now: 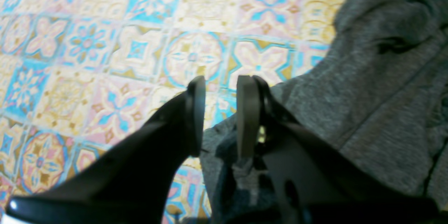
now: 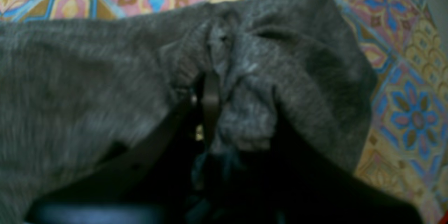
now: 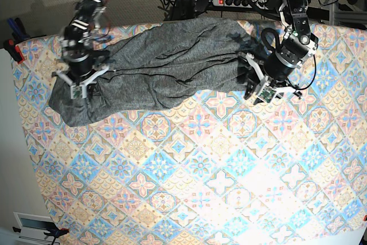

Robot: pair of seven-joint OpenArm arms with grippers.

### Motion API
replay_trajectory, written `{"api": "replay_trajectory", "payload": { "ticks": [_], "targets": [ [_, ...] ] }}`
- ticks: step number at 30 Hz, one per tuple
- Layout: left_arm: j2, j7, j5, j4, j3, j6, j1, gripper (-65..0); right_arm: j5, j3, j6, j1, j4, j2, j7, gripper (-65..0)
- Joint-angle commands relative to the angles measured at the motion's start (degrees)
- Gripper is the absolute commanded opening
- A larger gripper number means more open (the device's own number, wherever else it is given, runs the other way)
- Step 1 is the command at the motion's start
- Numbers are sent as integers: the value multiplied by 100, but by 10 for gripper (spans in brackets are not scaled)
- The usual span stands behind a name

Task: Layout the t-shirt on the table in an organized manner, then fold the t-shirt properly
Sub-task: 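Drag the grey shirt end with the right gripper toward the left gripper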

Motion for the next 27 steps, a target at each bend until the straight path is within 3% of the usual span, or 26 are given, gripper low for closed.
{"api": "replay_trajectory", "payload": {
  "ticks": [1,4,8,11,23,27],
  "targets": [
    [-27,-139,-90,118,-16,34,-43,-498,-81,-1,21,-33,117,-36,282,-650],
    [-27,-139,-90,118,-16,34,-34,-498,-653,-54,-154,-288,117,-79,1020,-650],
    [-27,-139,-81,109,-16,34,-34,-498,-995,-485,-963,-683,81,-72,1697,-650],
    [-27,-139,-81,109,-16,34,-26,-498,-1576,-792,-1420,-877,64,-54,2031,-650],
    [-27,-130,-81,100,-16,34,18,-497,-2973,-1293,-1544,-1220,81,-63,3086,-650],
    [-18,-130,-81,100,-16,34,62,-497,-3914,-1302,-2264,-1228,20,-72,3464,-650]
  ]
}}
